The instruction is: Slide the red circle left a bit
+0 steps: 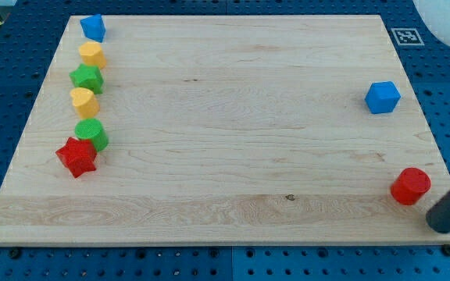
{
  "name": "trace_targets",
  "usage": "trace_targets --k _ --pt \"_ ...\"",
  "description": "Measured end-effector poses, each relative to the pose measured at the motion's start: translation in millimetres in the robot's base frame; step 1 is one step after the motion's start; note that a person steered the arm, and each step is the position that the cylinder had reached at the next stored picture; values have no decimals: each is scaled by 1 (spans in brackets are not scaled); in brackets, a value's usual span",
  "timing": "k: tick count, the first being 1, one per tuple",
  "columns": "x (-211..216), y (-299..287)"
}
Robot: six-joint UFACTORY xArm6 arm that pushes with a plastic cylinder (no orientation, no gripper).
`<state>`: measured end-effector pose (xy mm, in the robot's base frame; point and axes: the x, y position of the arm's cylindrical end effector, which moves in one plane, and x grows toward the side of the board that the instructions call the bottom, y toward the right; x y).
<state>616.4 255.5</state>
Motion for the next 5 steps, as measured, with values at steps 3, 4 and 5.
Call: trace_targets --k 3,4,5 --pt "-21 31" --pt "-46 36" --pt "-66 35"
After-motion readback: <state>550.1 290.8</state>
